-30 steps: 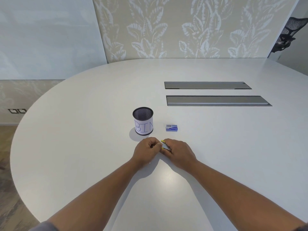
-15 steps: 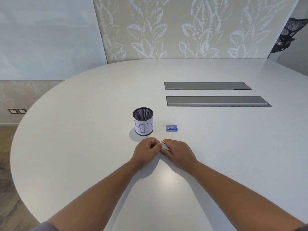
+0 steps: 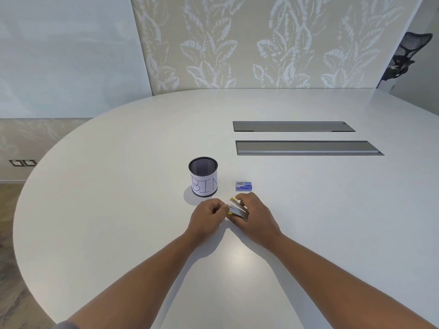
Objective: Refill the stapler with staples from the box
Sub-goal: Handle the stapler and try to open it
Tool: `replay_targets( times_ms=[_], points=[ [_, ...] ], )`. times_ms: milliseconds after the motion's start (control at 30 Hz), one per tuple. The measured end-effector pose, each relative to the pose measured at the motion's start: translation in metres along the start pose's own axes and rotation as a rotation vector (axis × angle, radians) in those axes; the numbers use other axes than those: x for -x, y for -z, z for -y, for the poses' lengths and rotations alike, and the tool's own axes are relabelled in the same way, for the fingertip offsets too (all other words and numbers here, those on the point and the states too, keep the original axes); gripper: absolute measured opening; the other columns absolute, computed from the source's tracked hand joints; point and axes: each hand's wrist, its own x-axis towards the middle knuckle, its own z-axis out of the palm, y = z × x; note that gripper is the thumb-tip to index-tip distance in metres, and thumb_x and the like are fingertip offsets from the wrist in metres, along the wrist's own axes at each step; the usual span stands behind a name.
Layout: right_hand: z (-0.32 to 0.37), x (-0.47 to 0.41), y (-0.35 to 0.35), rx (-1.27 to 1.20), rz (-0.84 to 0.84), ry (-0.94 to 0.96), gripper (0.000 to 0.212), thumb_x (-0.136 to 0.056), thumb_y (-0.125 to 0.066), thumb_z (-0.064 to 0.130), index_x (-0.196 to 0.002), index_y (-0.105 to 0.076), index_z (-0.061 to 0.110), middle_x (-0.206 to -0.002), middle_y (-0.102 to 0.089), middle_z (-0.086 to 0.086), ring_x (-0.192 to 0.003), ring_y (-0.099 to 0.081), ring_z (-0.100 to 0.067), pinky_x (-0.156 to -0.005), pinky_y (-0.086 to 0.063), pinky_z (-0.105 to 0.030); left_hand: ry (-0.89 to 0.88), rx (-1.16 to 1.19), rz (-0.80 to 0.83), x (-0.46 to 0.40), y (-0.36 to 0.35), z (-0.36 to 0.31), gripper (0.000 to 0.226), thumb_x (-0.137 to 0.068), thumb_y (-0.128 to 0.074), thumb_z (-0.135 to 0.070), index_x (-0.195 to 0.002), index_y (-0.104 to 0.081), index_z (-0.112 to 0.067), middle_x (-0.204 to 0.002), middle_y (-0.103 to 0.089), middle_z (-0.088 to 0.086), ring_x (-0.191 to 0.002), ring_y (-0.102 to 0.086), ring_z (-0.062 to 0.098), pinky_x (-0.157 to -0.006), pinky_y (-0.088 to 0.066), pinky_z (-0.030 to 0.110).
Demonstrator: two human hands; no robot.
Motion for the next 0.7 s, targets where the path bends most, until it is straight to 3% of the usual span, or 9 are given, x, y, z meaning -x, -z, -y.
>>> replay_targets(
  times_ms=[167, 300, 367, 433, 567, 700],
  points=[
    [0.000, 0.002, 0.001, -0.061, 0.017, -0.003, 0.044, -0.092, -0.070, 0.042, -0.129, -0.061, 0.021, -0.117, -0.064, 0.004, -0.102, -0.060, -0.014, -0.087, -0.050, -0.028, -0.024, 0.027, -0.031, -0.002, -0.001, 0.004, 0.050, -0.088, -0.054, -0.057, -0.072, -0.062, -0.011, -0.061, -0.060, 0.000, -0.059, -0.054, 0.013, -0.065, -0.045, 0.037],
    [0.008, 0.003, 0.007, -0.343, -0.050, -0.131, 0.026, -0.097, -0.069, 0.030, -0.122, -0.066, 0.022, -0.108, -0.068, 0.007, -0.093, -0.064, -0.001, -0.083, -0.048, -0.017, -0.027, 0.027, -0.018, -0.002, -0.002, 0.004, 0.049, -0.087, -0.050, -0.069, -0.076, -0.065, -0.024, -0.071, -0.071, -0.006, -0.066, -0.072, 0.010, -0.073, -0.053, 0.040],
    [0.013, 0.002, 0.010, -0.528, -0.043, -0.225, 0.016, -0.102, -0.060, 0.034, -0.113, -0.066, 0.024, -0.090, -0.061, 0.010, -0.073, -0.056, -0.004, -0.074, -0.046, -0.023, -0.052, -0.017, -0.003, -0.001, -0.004, 0.005, 0.043, -0.086, -0.051, -0.066, -0.079, -0.065, -0.025, -0.077, -0.072, -0.007, -0.071, -0.072, 0.006, -0.078, -0.055, 0.044],
    [0.020, 0.002, 0.011, -0.712, -0.013, -0.331, 0.022, -0.105, -0.053, 0.039, -0.106, -0.066, 0.020, -0.083, -0.053, 0.006, -0.071, -0.047, -0.010, -0.071, -0.043, -0.026, -0.102, -0.119, -0.008, 0.001, -0.007, 0.007, 0.034, -0.082, -0.057, -0.065, -0.081, -0.064, -0.031, -0.081, -0.069, -0.010, -0.071, -0.066, 0.004, -0.075, -0.054, 0.038],
    [0.032, 0.001, 0.010, -0.987, 0.006, -0.436, 0.024, -0.107, -0.050, 0.032, -0.094, -0.064, 0.019, -0.082, -0.058, 0.006, -0.067, -0.053, -0.007, -0.060, -0.046, -0.015, -0.181, -0.278, -0.011, 0.003, -0.012, 0.006, 0.038, -0.070, -0.066, -0.074, -0.080, -0.065, -0.037, -0.079, -0.064, -0.018, -0.073, -0.058, 0.001, -0.066, -0.046, 0.022],
    [0.035, -0.001, 0.007, -1.221, 0.077, -0.454, 0.017, -0.105, -0.055, 0.023, -0.106, -0.062, 0.008, -0.093, -0.060, -0.013, -0.084, -0.058, -0.026, -0.074, -0.051, -0.030, -0.221, -0.378, -0.031, 0.002, -0.013, 0.008, 0.050, -0.068, -0.067, -0.077, -0.075, -0.064, -0.028, -0.071, -0.062, -0.013, -0.073, -0.058, 0.003, -0.062, -0.044, 0.024]
  ],
)
